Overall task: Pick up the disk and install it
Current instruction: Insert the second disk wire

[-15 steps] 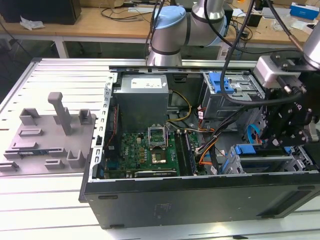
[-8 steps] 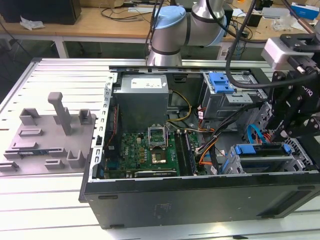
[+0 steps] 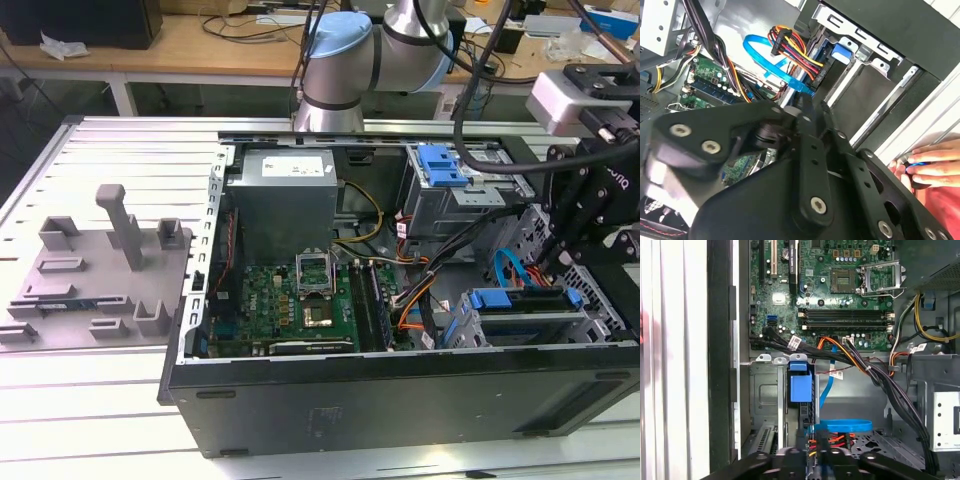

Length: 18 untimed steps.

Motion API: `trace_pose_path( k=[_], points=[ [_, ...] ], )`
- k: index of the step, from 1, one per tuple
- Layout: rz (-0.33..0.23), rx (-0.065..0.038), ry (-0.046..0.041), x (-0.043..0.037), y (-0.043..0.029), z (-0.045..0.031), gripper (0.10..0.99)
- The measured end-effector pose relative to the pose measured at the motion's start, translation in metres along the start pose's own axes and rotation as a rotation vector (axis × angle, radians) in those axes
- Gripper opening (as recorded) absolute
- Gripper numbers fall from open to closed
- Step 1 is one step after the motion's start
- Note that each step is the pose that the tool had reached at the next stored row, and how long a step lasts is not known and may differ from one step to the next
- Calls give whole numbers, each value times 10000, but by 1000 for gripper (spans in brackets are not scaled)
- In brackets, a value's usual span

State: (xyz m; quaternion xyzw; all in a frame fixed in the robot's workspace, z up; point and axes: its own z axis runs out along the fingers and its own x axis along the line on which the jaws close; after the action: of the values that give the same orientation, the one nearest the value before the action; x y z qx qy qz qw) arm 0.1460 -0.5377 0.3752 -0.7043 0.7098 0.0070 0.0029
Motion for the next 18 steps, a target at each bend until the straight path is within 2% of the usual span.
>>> trace_pose_path(
  k=[1, 2, 3, 9, 12, 18],
  points=[
    [0, 0, 0, 0, -1, 0, 153],
    [-1, 0, 0, 0, -4, 1, 153],
    [-2, 0, -1, 2, -9, 7, 106],
    [-1, 0, 0, 8, -19, 57, 106],
    [-1, 0, -1, 14, -20, 126, 106],
    [-1, 0, 0, 20, -21, 188, 106]
  ],
)
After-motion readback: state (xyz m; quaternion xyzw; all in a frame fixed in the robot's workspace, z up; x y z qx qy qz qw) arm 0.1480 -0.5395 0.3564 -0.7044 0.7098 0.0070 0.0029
